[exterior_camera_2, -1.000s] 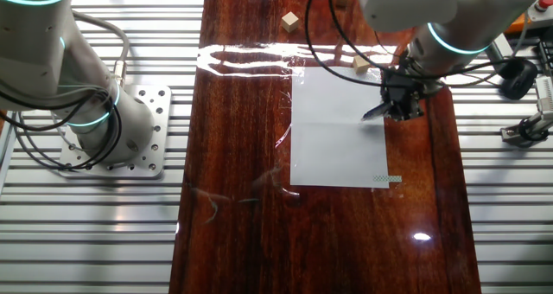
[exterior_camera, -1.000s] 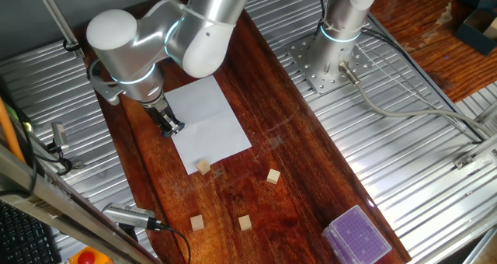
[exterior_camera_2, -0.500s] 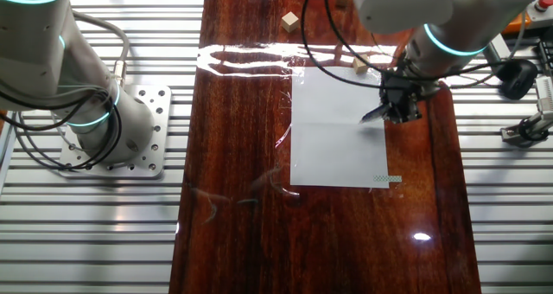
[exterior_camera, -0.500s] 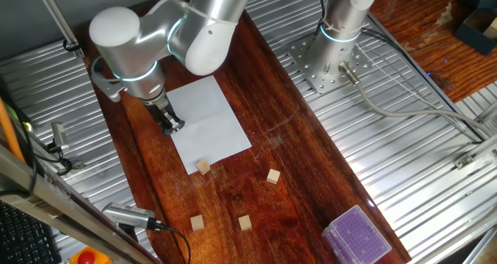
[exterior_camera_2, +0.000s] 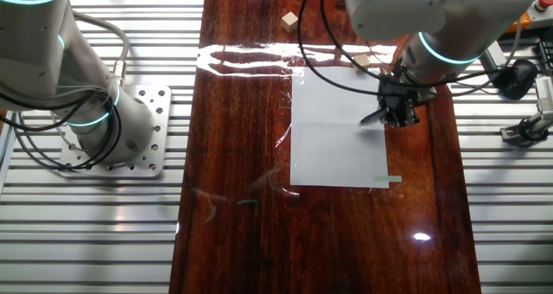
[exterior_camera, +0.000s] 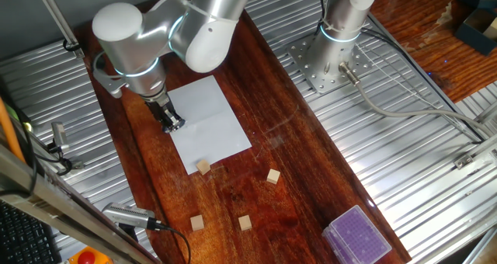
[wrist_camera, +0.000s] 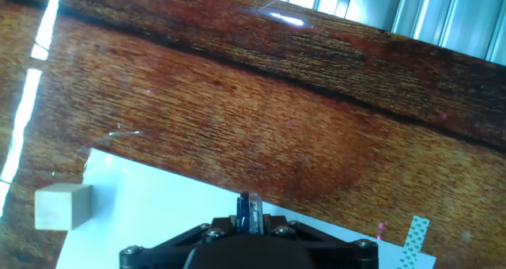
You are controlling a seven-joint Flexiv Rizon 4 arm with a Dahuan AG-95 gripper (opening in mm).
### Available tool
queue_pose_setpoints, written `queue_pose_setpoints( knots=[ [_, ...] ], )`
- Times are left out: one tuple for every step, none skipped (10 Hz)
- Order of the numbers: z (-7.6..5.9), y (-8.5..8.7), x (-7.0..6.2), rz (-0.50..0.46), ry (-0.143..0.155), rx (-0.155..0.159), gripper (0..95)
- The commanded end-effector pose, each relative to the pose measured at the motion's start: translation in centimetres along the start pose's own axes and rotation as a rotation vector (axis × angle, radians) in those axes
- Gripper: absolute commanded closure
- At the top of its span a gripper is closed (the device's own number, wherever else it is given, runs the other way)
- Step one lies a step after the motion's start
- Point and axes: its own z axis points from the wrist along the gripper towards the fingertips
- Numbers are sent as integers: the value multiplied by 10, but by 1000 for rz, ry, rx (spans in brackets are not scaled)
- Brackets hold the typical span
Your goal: Use the correction tape on paper
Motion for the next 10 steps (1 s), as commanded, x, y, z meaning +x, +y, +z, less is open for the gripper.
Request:
queue_pose_setpoints(
  knots=[
    [0,1,0,1,-10,-3,950],
    [0,1,-1,-3,-11,-5,950],
    [1,1,-1,-5,-14,-7,950],
    [1,2,-1,-4,-17,-11,950],
    [2,2,0,-3,-19,-12,950],
    [2,3,0,0,-21,-14,950],
    [3,3,0,2,-21,-14,950],
    [3,3,0,3,-24,-18,950],
    [3,4,0,3,-24,-18,950],
    [4,4,-1,3,-25,-18,950]
  ],
)
